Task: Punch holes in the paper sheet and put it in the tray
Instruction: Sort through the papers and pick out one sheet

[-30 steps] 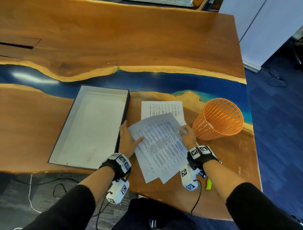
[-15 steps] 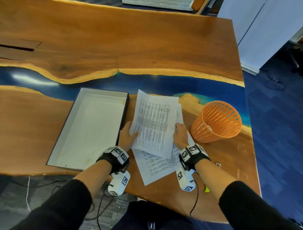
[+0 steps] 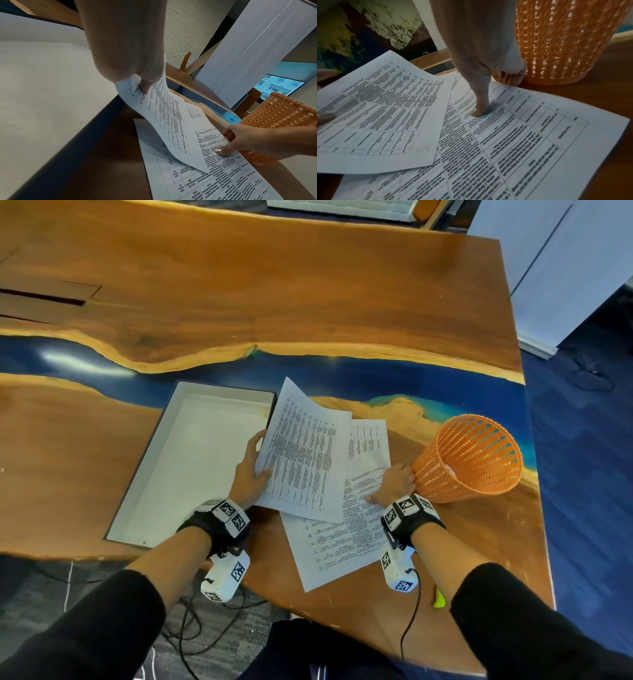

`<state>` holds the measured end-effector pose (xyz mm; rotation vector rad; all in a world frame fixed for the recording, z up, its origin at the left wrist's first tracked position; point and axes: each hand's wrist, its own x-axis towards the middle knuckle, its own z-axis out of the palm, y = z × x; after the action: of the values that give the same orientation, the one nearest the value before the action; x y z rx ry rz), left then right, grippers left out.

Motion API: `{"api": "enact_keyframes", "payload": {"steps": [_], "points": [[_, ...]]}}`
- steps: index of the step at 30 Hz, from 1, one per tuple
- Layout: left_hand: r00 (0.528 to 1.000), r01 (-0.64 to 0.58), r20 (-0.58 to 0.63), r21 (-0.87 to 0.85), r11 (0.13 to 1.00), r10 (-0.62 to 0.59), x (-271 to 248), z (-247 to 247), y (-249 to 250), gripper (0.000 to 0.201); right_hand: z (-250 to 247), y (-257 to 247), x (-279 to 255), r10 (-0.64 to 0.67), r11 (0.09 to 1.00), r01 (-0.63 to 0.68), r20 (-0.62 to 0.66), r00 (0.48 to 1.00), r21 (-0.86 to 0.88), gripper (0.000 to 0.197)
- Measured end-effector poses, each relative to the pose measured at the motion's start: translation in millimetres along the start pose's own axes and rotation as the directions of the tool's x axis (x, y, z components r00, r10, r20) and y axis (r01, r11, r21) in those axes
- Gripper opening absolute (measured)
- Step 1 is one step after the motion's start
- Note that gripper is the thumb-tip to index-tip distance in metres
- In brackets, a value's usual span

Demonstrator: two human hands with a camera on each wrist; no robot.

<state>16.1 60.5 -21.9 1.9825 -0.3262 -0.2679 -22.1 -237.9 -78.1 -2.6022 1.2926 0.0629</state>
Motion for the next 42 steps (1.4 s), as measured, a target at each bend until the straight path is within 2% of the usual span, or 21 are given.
{"api": "enact_keyframes", "payload": {"steps": [1, 2, 3, 4, 5, 6, 7, 10, 11, 16, 21, 24, 25, 27, 28, 31, 33, 36, 37, 39, 42], "points": [[1.0, -0.002, 0.018, 0.049, 0.999, 0.001, -1.2, 0.2, 5.5, 0.066, -1.7, 0.7, -3.3, -0.01, 0.997, 0.012, 0.024, 1.0, -0.078, 0.015], [1.0, -0.011, 0.017, 0.051, 0.999, 0.011, 0.1, 1.3, 4.3, 0.06, -21.5, -5.4, -14.6, 0.028, 0.998, -0.015, 0.186, 0.982, -0.067, 0.017], [1.0, -0.018, 0.014, 0.073, 0.997, 0.017, 0.3, 1.5, 7.9, 0.056, -41.5, -5.9, -29.2, 0.124, 0.992, -0.107, 0.319, 0.94, -0.072, 0.018], [1.0, -0.026, 0.011, 0.086, 0.996, 0.025, 1.7, 2.6, 5.5, 0.059, -39.0, 1.1, -33.1, 0.123, 0.987, -0.073, 0.366, 0.922, -0.146, 0.03], [1.0, -0.028, 0.006, 0.108, 0.994, 0.028, 2.7, 3.7, 6.5, 0.062, -36.5, 4.6, -32.3, 0.033, 0.994, 0.006, 0.348, 0.937, -0.109, 0.063], [0.999, -0.034, 0.003, 0.121, 0.992, 0.034, 3.7, 5.1, 5.4, 0.064, -40.3, 8.8, -31.4, -0.078, 0.993, 0.111, 0.466, 0.881, -0.044, 0.085], [0.999, -0.037, -0.003, 0.138, 0.99, 0.037, 4.6, 5.7, 4.7, 0.063, -45.9, 12.5, -32.6, -0.134, 0.989, 0.146, 0.5, 0.856, 0.014, 0.086], [0.996, -0.073, -0.032, 0.18, 0.981, 0.08, 9.5, 7.3, 3.8, 0.06, -49.2, 25.2, -33.8, -0.327, 0.938, 0.231, 0.436, 0.838, 0.26, 0.047], [0.995, -0.08, -0.049, 0.187, 0.979, 0.09, 11.0, 8.1, 5.6, 0.06, -50.1, 28.2, -34.0, -0.357, 0.921, 0.231, 0.436, 0.826, 0.315, 0.04], [0.983, -0.1, -0.137, 0.184, 0.978, 0.126, 20.8, 12.2, 10.9, 0.061, -69.6, 34.5, -24.9, -0.437, 0.88, 0.254, 0.473, 0.765, 0.401, 0.027], [0.98, -0.127, -0.13, 0.183, 0.975, 0.152, 28.2, 14.6, 9.6, 0.061, -93.9, 26.8, -14.0, -0.564, 0.804, 0.315, 0.481, 0.671, 0.504, 0.005], [0.98, -0.139, -0.116, 0.165, 0.977, 0.159, 27.7, 18.5, 9.5, 0.057, -108.7, 12.4, -13.1, -0.616, 0.729, 0.299, 0.4, 0.679, 0.616, 0.029], [0.982, -0.135, -0.111, 0.16, 0.978, 0.153, 26.7, 19.7, 10.2, 0.054, -113.0, 4.6, -12.5, -0.626, 0.703, 0.292, 0.369, 0.688, 0.648, 0.029], [0.985, -0.126, -0.099, 0.128, 0.984, 0.139, 24.7, 22.5, 11.3, 0.046, -118.1, -11.4, -8.4, -0.636, 0.658, 0.307, 0.289, 0.716, 0.688, 0.012], [0.989, -0.109, -0.093, 0.091, 0.99, 0.117, 23.6, 23.7, 13.5, 0.039, -120.6, -20.4, -5.1, -0.629, 0.645, 0.32, 0.245, 0.737, 0.693, 0.018], [0.996, -0.028, -0.09, -0.032, 0.999, 0.025, 20.7, 26.8, 24.4, 0.022, -132.1, -47.5, 1.3, -0.643, 0.632, 0.384, 0.178, 0.745, 0.673, 0.022], [0.998, -0.036, -0.063, -0.099, 0.994, 0.03, 17.8, 27.8, 29.8, 0.018, -138.5, -62.7, 6.1, -0.65, 0.633, 0.396, 0.179, 0.738, 0.665, 0.022], [0.997, -0.074, -0.028, -0.117, 0.99, 0.071, 13.7, 27.3, 34.4, 0.01, -138.2, -75.7, 19.0, -0.639, 0.655, 0.383, 0.207, 0.741, 0.652, 0.052], [0.997, -0.079, -0.026, -0.114, 0.99, 0.076, 12.9, 25.9, 34.5, 0.017, -139.3, -79.2, 21.6, -0.639, 0.667, 0.397, 0.209, 0.74, 0.631, 0.054], [0.99, -0.134, -0.041, -0.047, 0.99, 0.133, 12.5, 23.9, 33.6, 0.034, -142.1, -85.3, 24.3, -0.674, 0.664, 0.477, 0.184, 0.716, 0.575, 0.038], [0.981, -0.192, -0.012, 0.005, 0.981, 0.193, 12.6, 18.5, 33.5, 0.024, -146.4, -89.6, 25.0, -0.712, 0.641, 0.516, 0.19, 0.676, 0.568, 0.025]]}}
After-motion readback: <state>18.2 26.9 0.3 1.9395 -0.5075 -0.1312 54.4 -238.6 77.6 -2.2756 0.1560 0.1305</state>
